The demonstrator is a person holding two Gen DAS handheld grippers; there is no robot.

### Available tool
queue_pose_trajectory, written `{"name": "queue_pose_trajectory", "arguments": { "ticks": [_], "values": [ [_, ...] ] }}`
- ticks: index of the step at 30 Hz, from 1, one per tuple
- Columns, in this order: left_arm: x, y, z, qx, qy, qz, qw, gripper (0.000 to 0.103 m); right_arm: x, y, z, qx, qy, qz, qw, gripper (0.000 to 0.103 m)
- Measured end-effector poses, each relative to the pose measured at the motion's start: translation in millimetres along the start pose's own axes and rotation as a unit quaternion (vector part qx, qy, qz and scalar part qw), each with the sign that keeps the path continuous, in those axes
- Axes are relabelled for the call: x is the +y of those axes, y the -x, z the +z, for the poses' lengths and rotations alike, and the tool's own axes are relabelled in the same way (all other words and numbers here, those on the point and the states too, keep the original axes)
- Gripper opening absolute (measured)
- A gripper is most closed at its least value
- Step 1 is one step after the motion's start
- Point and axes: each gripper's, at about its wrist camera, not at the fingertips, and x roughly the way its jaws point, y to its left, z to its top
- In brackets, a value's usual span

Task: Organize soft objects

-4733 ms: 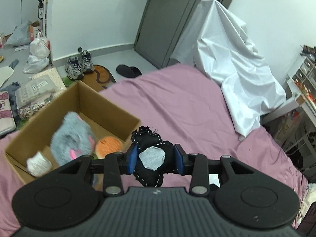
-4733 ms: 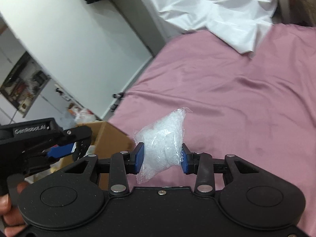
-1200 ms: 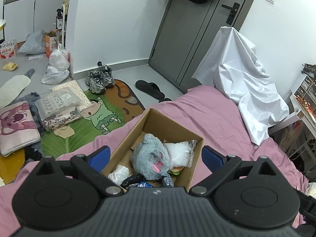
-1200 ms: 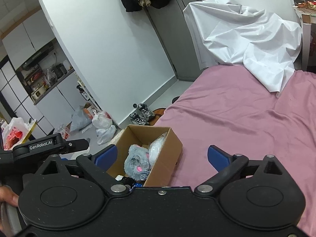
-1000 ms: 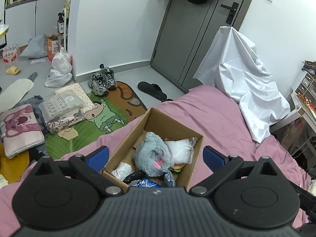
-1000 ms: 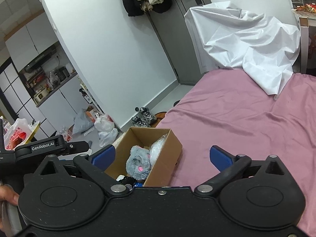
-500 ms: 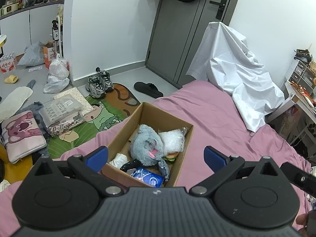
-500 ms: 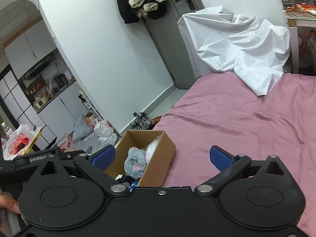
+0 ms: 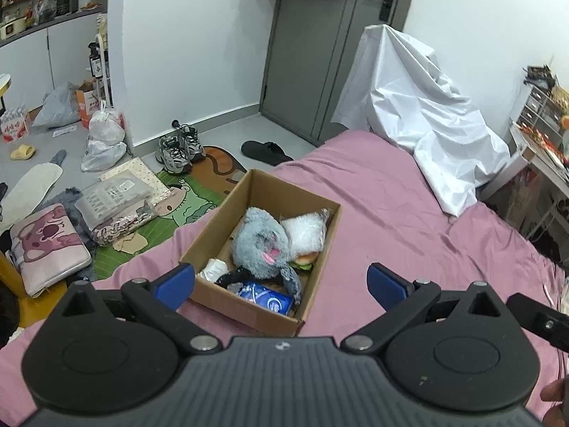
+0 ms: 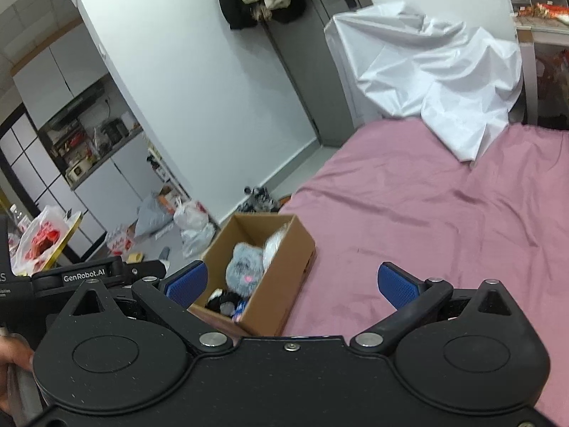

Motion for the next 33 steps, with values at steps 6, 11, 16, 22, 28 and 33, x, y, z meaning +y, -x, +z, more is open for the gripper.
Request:
{"name": "queue_pose_trajectory", "arguments": {
  "ticks": [6, 11, 16, 22, 28, 33],
  "values": [
    [-10.6, 4.1, -8.2, 0.012, -0.019, 0.002, 0.9998, 0.102, 2.2, 10.0, -6.5, 0.016, 0.024, 0.004, 1.000, 0.103],
    [-15.3, 6.6, -15.1, 0.021, -0.025, -0.001, 0.9995, 0.102, -2.6, 12.3, -9.8, 0.030, 0.022, 0.002, 0.999, 0.103],
    [-19.4, 8.4, -21.3, 0.025, -0.034, 0.003, 0.9991, 0.102, -4.7, 13.9, -13.1, 0.046, 0.024, 0.000, 0.999, 0.103],
    [-25.5, 9.6, -26.8, 0.033, -0.034, 0.001, 0.9989, 0.102, -4.7, 17.1, -15.2, 0.061, 0.031, 0.015, 0.998, 0.103],
    [-27.2, 10.9, -29.4, 0.034, -0.034, 0.001, 0.9988, 0.102, -2.3, 14.8, -18.1, 0.075, 0.041, 0.010, 0.996, 0.103],
    [-25.5, 11.4, -31.9, 0.036, -0.032, 0.007, 0.9988, 0.102, -1.2, 14.7, -19.0, 0.081, 0.044, 0.007, 0.996, 0.103]
  ]
}}
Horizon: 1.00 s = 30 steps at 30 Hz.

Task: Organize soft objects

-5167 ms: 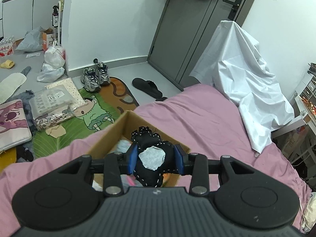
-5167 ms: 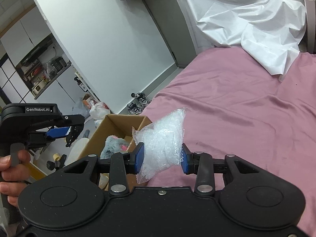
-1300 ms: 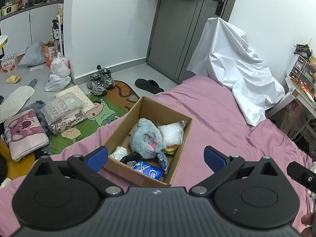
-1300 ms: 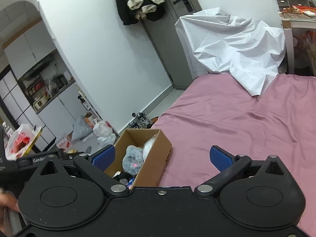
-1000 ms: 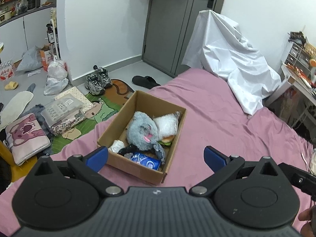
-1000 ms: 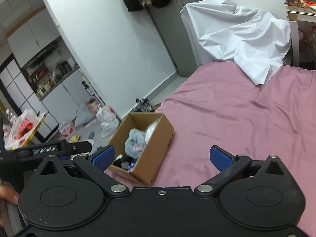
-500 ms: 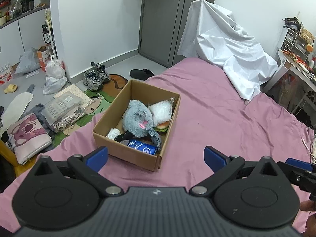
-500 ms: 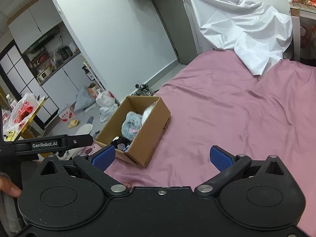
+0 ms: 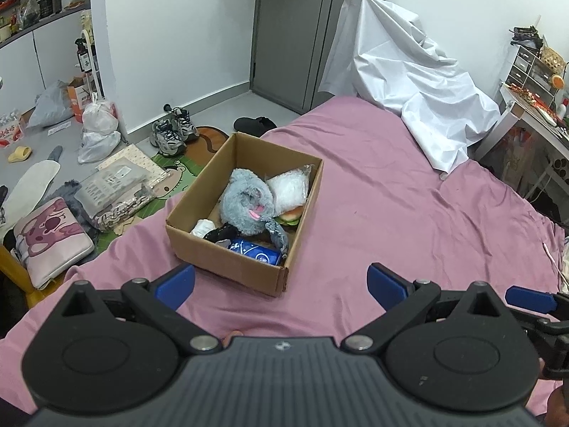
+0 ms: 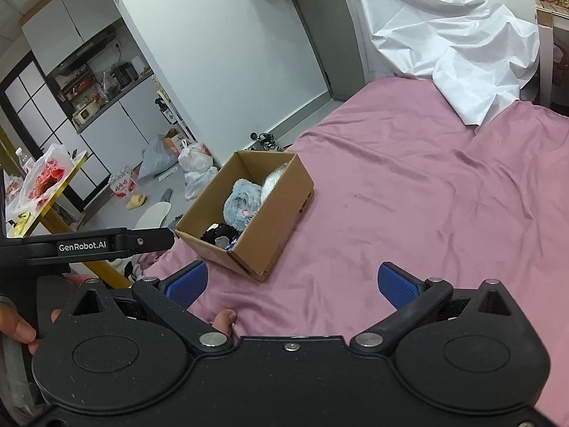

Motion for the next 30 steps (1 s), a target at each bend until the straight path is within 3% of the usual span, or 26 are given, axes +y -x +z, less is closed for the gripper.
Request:
{"name": "queue_pose_trajectory", "arguments": {
  "ticks": [30],
  "values": [
    [0.9, -1.5, -0.6, 0.003, -0.008, -0.003, 1.0000, 0.102, 7.2, -10.9, -3.6, 0.024, 0.014, -0.014, 1.000, 0.103]
  ]
}}
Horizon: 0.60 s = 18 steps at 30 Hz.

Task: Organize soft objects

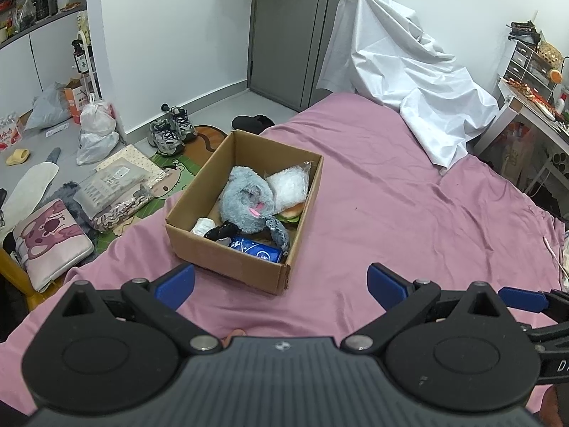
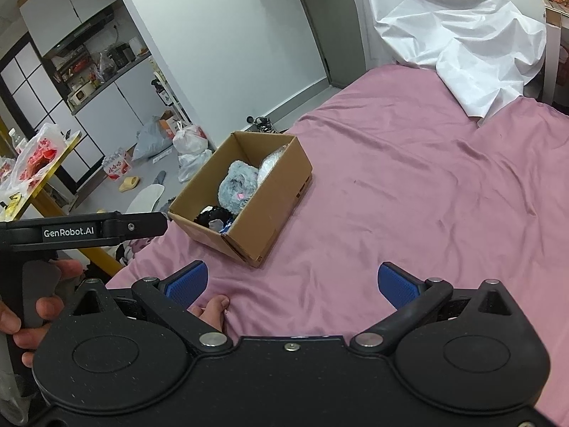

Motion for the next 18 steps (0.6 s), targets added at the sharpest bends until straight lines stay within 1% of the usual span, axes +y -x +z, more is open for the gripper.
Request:
{"name": "queue_pose_trajectory", "arguments": {
  "ticks": [18],
  "values": [
    [2.0, -2.2, -2.2, 0.002, 0.001, 0.002, 1.0000, 0.102, -2.5, 2.3, 0.9, -0.005, -0.003, -0.004, 1.000, 0.103]
  ]
}}
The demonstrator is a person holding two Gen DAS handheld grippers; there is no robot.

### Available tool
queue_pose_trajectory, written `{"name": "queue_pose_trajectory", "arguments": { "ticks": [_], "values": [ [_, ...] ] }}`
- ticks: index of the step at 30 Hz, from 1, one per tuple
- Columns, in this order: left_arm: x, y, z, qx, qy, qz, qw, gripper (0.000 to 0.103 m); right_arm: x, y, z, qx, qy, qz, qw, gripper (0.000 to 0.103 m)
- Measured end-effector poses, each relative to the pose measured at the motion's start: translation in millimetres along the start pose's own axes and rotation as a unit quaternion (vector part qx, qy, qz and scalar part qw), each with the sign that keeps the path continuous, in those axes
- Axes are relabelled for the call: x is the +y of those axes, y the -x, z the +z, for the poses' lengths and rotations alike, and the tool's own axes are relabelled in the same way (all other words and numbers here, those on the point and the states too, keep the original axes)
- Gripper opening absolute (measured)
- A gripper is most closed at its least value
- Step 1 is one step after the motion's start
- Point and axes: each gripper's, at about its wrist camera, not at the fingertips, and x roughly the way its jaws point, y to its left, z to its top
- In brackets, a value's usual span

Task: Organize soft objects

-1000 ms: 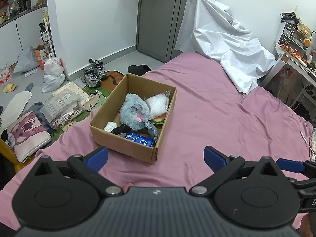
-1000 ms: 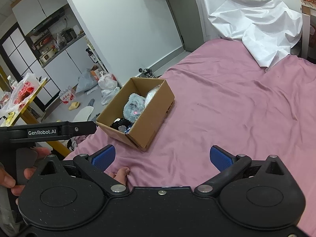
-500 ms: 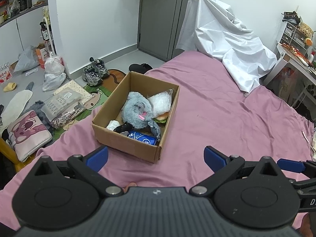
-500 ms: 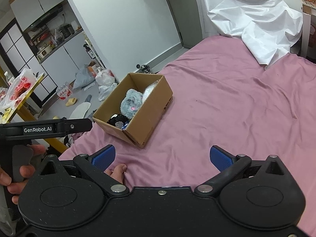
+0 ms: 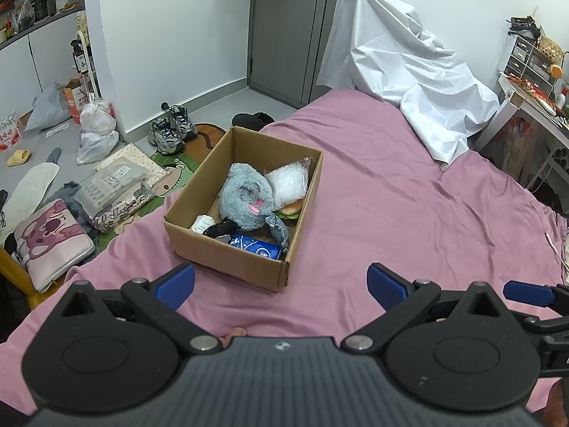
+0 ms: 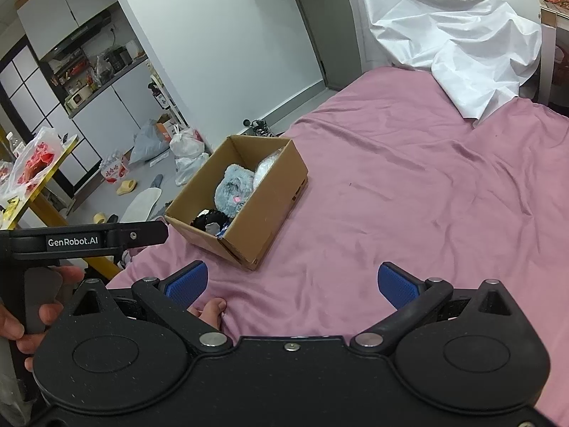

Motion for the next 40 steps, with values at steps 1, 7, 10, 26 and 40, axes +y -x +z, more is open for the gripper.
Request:
{"name": "queue_pose_trajectory", "arguments": {
  "ticks": [1, 7, 10, 26, 40],
  "values": [
    [-0.5, 0.0, 0.2, 0.000, 0.000, 0.000, 1.0000, 0.102, 0.1, 0.1, -0.3, 0.000, 0.000, 0.000, 1.000, 0.103],
    [-0.8, -0.9, -0.7, 0.000, -0.001, 0.001, 1.0000, 0.102, 0.0, 0.7, -0.1, -0.001, 0.000, -0.001, 1.000, 0.103],
    [-1.5, 0.7, -1.0, -0.004, -0.003, 0.002, 1.0000, 0.102, -0.8, -0.2, 0.0, 0.000, 0.000, -0.001, 1.000, 0.103],
    [-6.9, -2.8, -0.3, 0.007, -0.014, 0.009, 0.9998, 0.102, -2.2, -0.5, -0.5, -0.003, -0.004, -0.001, 1.000, 0.103],
    [-9.7, -3.1, 1.4, 0.011, -0.019, 0.011, 0.9997, 0.102, -3.0, -0.1, 0.5, -0.003, -0.004, -0.003, 1.000, 0.103]
  ]
}}
